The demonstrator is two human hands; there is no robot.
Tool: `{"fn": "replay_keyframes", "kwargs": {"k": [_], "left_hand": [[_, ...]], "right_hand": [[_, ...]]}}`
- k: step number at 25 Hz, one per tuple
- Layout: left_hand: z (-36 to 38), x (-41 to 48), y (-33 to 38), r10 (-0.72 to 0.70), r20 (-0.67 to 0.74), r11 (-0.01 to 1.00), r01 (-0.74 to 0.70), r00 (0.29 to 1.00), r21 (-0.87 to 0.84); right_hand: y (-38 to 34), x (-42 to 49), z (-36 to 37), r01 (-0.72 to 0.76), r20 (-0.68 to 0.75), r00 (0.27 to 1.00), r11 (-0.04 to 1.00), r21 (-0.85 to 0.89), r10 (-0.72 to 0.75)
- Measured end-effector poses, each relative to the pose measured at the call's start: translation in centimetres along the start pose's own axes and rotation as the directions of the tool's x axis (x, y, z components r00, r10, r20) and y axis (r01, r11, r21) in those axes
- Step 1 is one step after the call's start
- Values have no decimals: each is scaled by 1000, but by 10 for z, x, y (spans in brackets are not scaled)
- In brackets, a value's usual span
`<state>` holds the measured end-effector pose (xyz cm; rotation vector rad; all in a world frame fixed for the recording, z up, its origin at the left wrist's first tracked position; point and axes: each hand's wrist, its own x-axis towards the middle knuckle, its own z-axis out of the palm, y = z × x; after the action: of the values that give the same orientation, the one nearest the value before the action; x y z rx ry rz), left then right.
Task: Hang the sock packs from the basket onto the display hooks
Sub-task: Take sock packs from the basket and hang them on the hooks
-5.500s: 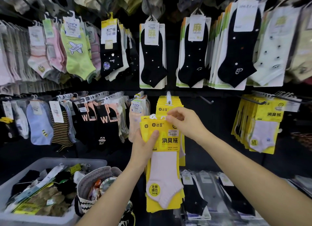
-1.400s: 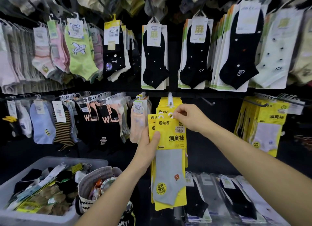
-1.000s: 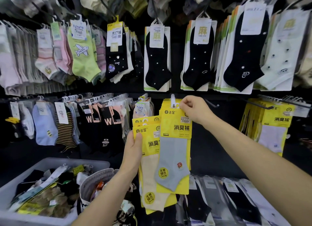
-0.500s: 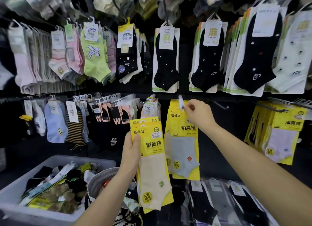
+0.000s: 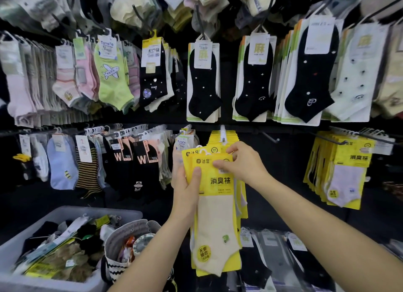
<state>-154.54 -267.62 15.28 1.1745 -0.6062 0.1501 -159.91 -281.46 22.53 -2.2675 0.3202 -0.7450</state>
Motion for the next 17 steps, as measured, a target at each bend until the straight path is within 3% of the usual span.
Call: {"fn": "replay_keyframes", "kwargs": {"k": [3,6,11,17], "left_hand": [[4,-1,2,-70,77,997,72,995,-25],[4,-4,1,-62,64,996,57,996,70],[5,-7,-2,-35,114,991,20,993,131],[-4,-5,-11,-69,87,997,65,994,51]], "right_hand": [[9,1,-12,-48,16,999,993,111,47],[9,-3,-20,-18,64,998,993,118,11],[-2,-1,-30,204,131,973,974,-98,-191],[-5,17,-28,173,95,982,976,-136,-161]]}}
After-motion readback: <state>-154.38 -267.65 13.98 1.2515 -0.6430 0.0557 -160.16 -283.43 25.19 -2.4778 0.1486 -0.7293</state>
